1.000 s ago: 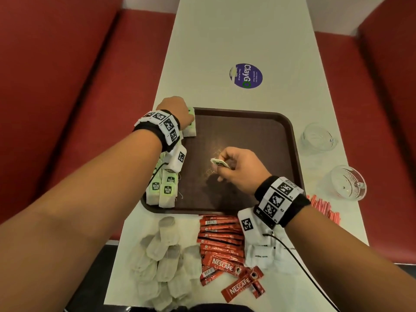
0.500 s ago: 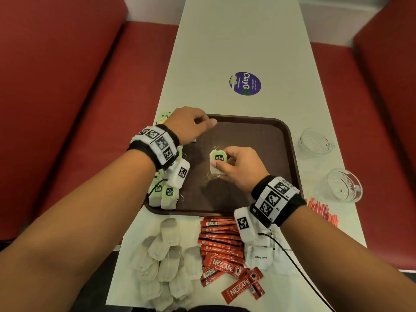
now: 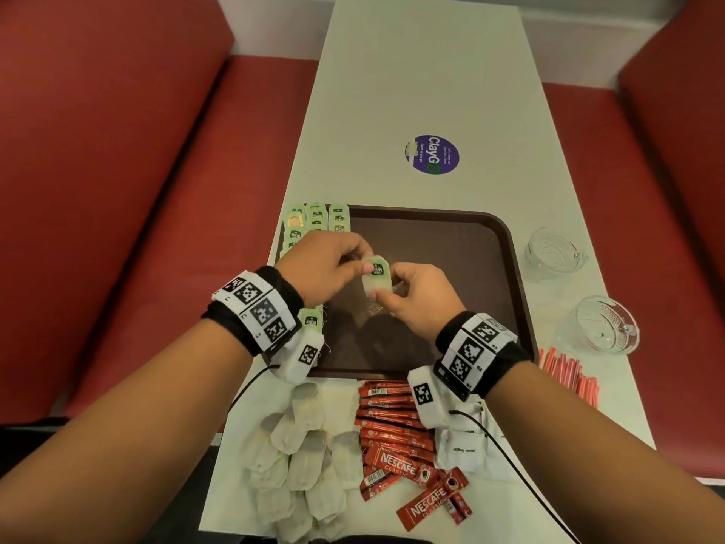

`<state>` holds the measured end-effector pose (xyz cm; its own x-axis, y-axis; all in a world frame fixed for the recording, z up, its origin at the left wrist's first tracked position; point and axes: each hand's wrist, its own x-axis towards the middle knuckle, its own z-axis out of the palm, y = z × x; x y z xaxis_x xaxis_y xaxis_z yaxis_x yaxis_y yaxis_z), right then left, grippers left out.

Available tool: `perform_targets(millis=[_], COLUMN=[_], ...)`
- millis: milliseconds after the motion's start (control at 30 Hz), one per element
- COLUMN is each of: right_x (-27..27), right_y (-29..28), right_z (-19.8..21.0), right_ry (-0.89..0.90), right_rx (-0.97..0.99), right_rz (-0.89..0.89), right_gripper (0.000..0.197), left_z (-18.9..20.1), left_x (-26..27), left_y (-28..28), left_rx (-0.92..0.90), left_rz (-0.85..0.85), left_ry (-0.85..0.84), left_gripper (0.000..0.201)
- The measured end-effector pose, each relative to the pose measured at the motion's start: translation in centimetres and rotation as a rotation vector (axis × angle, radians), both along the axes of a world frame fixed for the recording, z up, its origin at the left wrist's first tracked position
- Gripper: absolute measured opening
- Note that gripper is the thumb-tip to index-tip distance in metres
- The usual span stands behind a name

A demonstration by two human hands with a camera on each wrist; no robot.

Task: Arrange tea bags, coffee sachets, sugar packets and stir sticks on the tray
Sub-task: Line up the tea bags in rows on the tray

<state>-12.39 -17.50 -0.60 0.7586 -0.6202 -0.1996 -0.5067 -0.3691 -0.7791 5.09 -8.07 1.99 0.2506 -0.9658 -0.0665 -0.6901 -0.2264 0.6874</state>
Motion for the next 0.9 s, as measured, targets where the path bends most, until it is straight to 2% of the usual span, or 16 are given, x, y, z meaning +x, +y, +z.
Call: perform_targets(millis=[167,267,400,500,633,733,900], right_x=[-1.3,-1.9,-2.2,-2.3,-2.1,-2.0,-2.2], right_y=[0.7,1.4,2.3,2.8,3.1,3.2,3.5], right_z=[-0.4,-0.6,-0.7,-0.7,-0.5,-0.3,-0.4], right_ry=[0.285,0.412,0.518,0.552,0.582,0.586,0.577], right_rx=[0.015,0.03,0.01,-0.016,-0.053,-0.076,-0.101], right_rz=[0.219,0.361,0.462,0.476,0.48,0.484,0.488], right_gripper=[0.024,0.025,0.027,0.022,0.017,0.017,0.015], left_z=[-2.8,-4.2,-4.6,-4.6,-4.6,-4.8,-5.1], left_x=[3.3,5.2,6.0,6.1,5.7,4.6,3.5], left_y=[-2.0,-3.5,-5.3,-6.1,-6.3,-6.9,-7.2], left_rx=[0.157,0.278,0.327,0.387,0.365,0.403,0.478], left_rz=[0.209,0.269,0.323,0.361,0.425,0.356,0.281], left_ry=[-0.093,-0.17,-0.208,-0.241,-0.333,-0.443,-0.456], left_gripper=[0.018,0.029,0.027,0.025,0.042,0.051,0.036])
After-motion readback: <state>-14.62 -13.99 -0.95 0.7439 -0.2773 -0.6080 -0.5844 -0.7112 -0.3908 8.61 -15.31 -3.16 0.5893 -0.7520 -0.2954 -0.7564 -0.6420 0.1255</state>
